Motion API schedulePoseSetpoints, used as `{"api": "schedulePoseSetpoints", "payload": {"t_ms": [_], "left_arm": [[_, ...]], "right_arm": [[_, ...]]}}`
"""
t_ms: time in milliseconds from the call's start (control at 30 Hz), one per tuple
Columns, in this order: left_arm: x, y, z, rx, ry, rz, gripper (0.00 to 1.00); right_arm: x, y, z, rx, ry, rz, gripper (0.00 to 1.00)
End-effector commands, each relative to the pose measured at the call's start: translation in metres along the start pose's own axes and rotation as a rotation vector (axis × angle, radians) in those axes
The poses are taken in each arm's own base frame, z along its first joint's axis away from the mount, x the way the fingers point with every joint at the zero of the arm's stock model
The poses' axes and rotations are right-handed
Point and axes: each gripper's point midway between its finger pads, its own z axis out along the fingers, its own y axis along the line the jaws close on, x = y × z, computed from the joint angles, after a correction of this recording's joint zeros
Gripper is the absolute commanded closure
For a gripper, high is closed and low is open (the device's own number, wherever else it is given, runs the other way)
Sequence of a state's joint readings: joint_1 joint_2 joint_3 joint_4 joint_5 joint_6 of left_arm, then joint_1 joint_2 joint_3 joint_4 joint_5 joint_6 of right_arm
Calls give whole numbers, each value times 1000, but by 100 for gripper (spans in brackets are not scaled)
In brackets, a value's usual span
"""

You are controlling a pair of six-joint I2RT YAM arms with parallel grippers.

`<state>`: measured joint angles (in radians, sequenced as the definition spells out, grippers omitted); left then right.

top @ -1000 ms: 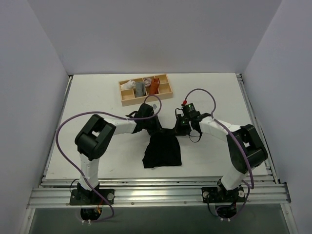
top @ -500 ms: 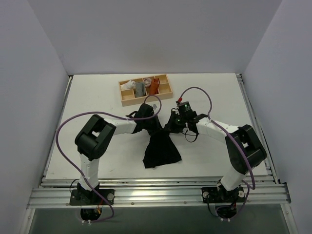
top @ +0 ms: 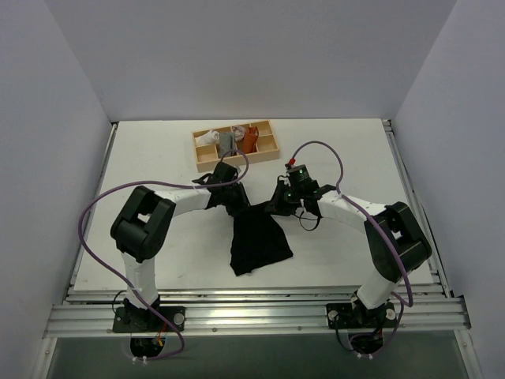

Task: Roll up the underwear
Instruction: Fold the underwear

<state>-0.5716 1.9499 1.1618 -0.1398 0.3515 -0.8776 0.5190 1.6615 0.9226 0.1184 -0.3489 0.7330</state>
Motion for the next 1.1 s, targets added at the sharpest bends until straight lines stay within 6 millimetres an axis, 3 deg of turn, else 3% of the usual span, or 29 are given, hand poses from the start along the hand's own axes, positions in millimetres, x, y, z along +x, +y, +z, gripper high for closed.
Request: {"api": "schedulePoseSetpoints", "payload": {"t_ms": [0, 200, 367, 500, 600, 1067], "left_arm": [[-20, -20, -30, 11, -49, 56, 83], [-35, -9, -50, -6, -73, 60, 82], [-44, 6, -54, -16, -78, 61, 81], [-45, 9, -43, 14, -70, 67, 82], [-34, 8, -34, 19, -43, 75, 83], [-10, 48, -5, -57, 5, 60, 86]], "right_arm": [[5, -4, -1, 12, 3, -9, 100], [7, -6, -1, 20, 6, -1, 100], [7, -6, 0, 22, 5, 1, 100], [6, -8, 0, 33, 8, 0, 100], [6, -9, 1, 38, 9, -1, 100], [-5, 7, 2, 38, 15, -32, 100]]}}
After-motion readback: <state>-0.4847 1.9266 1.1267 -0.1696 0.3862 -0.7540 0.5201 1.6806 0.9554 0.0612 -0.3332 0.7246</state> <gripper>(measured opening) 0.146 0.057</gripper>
